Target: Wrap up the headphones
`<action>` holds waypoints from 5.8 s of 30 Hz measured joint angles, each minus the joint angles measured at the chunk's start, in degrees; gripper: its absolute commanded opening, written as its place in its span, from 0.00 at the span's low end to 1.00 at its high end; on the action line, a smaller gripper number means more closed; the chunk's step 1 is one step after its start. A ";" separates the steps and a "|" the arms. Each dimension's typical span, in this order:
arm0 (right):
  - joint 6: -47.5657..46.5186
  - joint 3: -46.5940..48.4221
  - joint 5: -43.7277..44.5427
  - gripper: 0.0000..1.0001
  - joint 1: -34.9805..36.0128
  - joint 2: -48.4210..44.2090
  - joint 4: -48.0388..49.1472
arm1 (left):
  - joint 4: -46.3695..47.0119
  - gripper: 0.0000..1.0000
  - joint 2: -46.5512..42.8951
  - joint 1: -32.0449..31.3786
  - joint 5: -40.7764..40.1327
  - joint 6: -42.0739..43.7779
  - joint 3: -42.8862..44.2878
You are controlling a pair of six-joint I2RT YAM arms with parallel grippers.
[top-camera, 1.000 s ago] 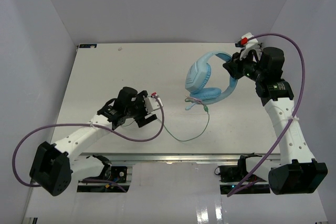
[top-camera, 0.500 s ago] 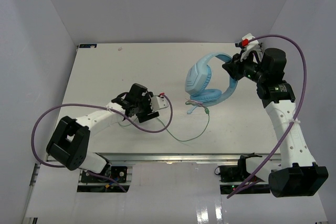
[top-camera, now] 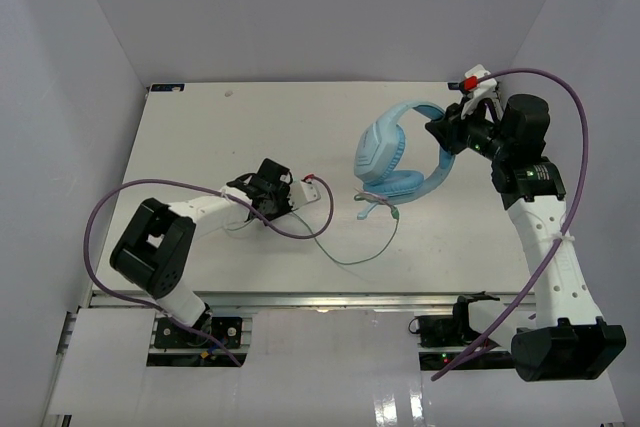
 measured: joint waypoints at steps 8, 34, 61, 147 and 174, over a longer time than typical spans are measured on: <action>8.74 2.20 5.22 0.08 -0.10 1.98 -0.73 | -3.13 0.00 -9.68 0.21 7.72 -10.38 1.40; -16.71 -7.19 -10.42 0.08 9.24 -8.13 -12.43 | -14.37 0.00 5.64 8.91 14.41 -30.67 50.83; 2.96 -7.15 62.69 0.08 28.61 17.45 18.18 | -33.71 0.00 -5.36 1.42 24.73 -53.79 58.64; -7.55 7.75 -18.82 0.08 5.70 5.58 -14.22 | 34.86 0.05 -9.21 6.16 35.88 -58.87 6.89; -24.95 -7.97 28.44 0.08 19.55 5.87 2.50 | 0.49 0.16 -9.11 3.87 51.43 -66.18 23.62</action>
